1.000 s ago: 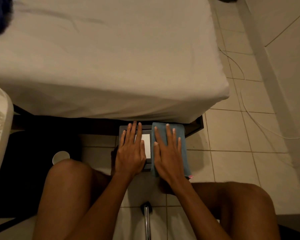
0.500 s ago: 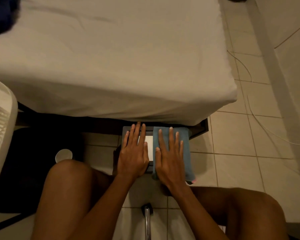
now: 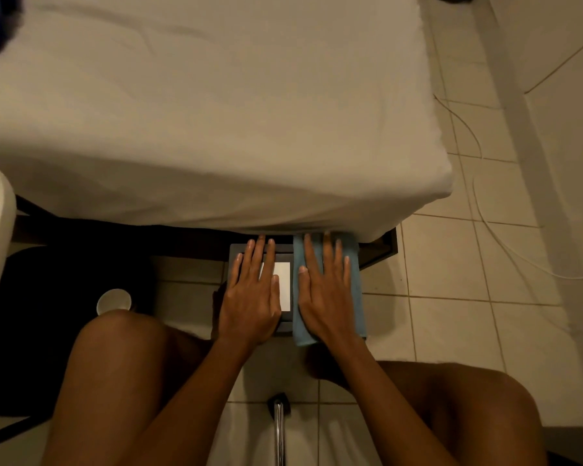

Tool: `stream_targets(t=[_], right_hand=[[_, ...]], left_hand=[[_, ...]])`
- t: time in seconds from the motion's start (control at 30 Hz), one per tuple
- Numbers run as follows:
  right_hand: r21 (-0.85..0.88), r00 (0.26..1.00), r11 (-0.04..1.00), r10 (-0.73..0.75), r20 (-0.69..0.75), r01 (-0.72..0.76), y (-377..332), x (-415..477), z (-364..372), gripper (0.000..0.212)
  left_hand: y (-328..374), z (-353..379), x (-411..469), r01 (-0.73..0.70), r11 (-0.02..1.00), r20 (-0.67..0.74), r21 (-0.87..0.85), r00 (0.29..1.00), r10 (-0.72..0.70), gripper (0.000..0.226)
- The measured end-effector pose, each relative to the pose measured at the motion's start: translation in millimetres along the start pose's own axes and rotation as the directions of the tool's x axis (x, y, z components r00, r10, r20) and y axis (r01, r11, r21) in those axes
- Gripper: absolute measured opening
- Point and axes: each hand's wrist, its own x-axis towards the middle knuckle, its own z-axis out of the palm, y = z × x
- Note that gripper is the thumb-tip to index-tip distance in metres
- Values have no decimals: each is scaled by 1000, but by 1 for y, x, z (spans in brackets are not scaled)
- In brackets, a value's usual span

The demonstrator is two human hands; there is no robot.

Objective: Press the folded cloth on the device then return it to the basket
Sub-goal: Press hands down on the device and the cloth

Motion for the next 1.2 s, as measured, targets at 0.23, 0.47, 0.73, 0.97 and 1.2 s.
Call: stream_targets(t=[0.23,0.47,0.73,0.97,1.2], right_hand=[[14,1000,1000,8,-19,-7,-3,-27,6,59],[-5,998,999,52,-42,-53,-1,-6,2,58],[-22,999,999,38,-19,-38,4,5,-3,58],[-2,1000,1000,-9,3,9,7,-10,3,59],[8,999,1000,30,-12,-30,-3,-36,4,59]], left_hand=[[1,-1,0,10,1000,10,-29,1000,-10,60],[0,-2,0,-11,1000,-13,-25,1000,11,60],[0,0,2,-10,1000,6,4,1000,10,61],[1,-2,2,-16,1000,7,22,1000,16,61],[2,-2,1,-8,1000,10,27,1000,8,61]])
